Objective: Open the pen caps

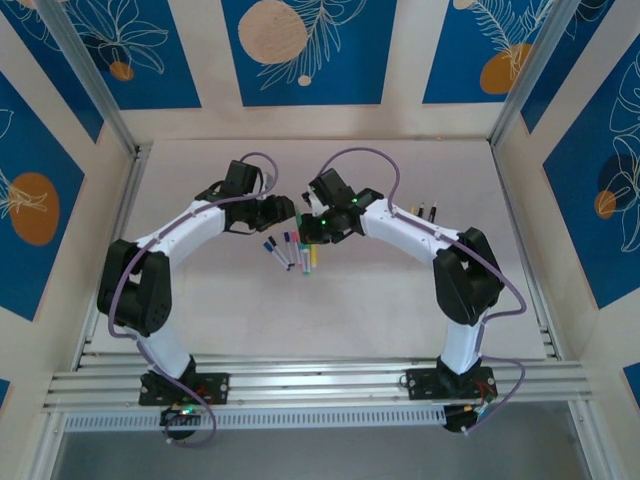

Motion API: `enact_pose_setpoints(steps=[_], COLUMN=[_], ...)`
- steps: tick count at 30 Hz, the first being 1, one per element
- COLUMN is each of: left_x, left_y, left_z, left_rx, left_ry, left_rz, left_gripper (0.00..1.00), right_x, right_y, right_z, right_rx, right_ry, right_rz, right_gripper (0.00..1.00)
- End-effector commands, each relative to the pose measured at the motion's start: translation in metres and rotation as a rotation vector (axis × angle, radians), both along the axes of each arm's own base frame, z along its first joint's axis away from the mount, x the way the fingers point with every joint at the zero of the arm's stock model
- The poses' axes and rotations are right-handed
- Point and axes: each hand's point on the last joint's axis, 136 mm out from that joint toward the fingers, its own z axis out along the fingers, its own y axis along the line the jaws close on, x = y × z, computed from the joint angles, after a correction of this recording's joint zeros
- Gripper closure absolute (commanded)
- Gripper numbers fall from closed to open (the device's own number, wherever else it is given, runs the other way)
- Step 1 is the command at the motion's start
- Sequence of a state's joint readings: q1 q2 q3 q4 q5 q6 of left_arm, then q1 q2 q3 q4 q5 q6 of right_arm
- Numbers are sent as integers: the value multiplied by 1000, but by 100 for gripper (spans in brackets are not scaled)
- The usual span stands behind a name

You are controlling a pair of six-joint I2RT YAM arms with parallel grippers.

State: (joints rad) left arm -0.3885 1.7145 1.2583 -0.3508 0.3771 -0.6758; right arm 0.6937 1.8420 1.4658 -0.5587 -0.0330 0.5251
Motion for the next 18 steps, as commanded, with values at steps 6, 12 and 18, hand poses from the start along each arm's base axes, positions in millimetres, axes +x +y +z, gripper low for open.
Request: enact_pose_setpoints(steps=[6,12,18], left_x=[2,3,4], left_y=[-10,-12,-14], left_z=[29,22,16], left_rx=[-56,-55,-64], left_ry=[-62,-43,-27], left_rz=[-6,-9,-7], left_gripper=[49,50,55], right_x=[-8,-12,-16], right_y=[17,23,24], right_z=[-6,8,16], right_rx=[-1,42,51], right_ry=[44,6,-11], right_rz=[68,87,101], right_gripper=[100,100,100])
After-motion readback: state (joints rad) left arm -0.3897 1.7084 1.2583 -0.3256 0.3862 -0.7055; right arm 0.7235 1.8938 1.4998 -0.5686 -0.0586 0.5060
